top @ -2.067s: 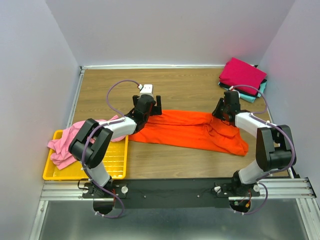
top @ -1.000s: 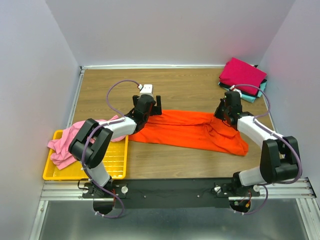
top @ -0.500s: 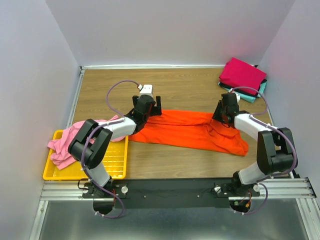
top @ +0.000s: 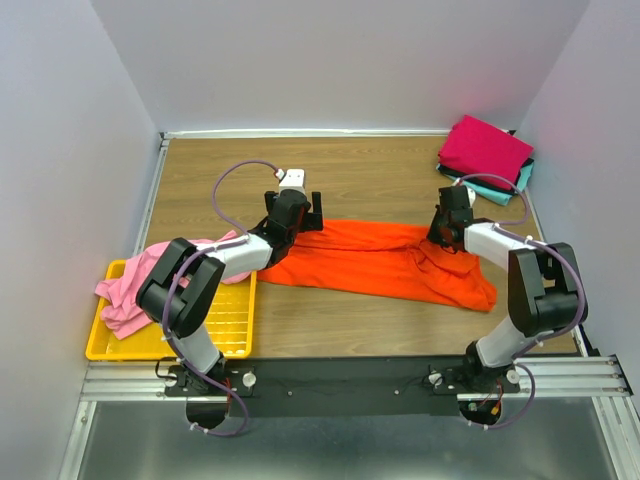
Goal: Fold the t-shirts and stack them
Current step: Fold the tshirt
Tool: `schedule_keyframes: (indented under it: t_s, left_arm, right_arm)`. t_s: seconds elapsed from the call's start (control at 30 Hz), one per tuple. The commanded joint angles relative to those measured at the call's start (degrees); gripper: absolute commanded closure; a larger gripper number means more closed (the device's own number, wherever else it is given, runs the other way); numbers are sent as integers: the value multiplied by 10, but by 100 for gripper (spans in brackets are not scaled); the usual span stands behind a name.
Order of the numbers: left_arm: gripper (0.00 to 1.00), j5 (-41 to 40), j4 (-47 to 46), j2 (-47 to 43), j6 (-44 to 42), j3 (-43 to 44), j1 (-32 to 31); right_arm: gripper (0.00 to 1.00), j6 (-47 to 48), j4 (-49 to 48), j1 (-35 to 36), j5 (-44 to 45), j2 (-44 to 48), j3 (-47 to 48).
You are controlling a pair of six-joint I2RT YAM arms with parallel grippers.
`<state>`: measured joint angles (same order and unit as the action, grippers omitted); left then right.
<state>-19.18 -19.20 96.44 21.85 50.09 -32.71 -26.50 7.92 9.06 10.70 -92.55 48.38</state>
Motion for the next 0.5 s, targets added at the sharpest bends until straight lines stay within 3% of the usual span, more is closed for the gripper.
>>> schedule_keyframes:
  t_s: [0.0,0.07,0.47]
  left_arm:
    - [3,-1,-6,-6,-6,-3,2]
    - [3,-1,-6,-6,-6,-3,2]
    - [3,0,-2,-3,-6,-1,2]
  right_arm:
    - [93,7,10,4,-2,14,8]
    - [99,7,10,4,-5,24,1]
    - [99,-18,30,25,-11,141,-58]
